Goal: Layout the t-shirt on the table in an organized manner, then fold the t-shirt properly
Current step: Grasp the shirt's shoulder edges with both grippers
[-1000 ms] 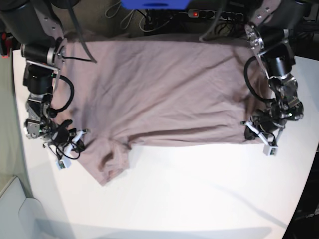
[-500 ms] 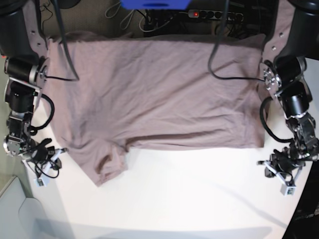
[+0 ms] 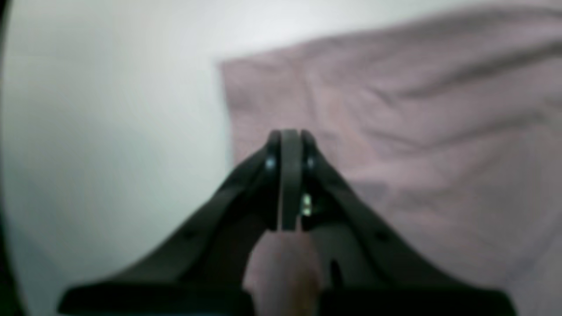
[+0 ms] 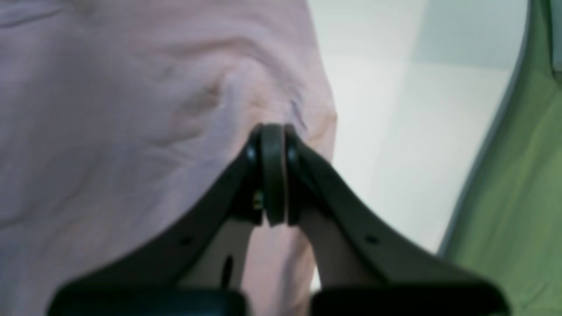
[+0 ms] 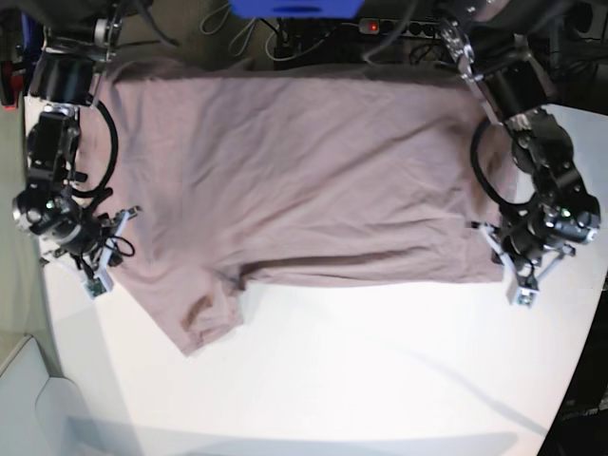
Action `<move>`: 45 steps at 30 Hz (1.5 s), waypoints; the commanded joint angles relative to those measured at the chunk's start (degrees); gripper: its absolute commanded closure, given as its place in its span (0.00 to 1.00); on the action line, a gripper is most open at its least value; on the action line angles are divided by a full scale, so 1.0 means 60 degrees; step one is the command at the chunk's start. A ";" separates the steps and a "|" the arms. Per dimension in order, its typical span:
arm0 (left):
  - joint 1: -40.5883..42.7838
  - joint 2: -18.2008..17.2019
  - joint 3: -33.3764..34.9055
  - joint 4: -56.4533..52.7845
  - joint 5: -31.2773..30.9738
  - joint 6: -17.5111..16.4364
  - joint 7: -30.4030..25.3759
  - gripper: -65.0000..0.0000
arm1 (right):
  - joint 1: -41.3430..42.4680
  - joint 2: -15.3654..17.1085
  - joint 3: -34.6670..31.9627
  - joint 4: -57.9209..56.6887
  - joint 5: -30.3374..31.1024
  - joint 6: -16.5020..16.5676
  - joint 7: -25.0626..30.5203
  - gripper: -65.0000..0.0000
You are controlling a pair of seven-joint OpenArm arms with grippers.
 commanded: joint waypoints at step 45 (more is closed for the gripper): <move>-0.2639 -0.0714 0.0767 -0.3544 -0.0083 0.0016 -0.2042 0.99 | 0.1768 0.1100 0.0015 -0.2126 0.0155 -0.0016 0.1164 1.00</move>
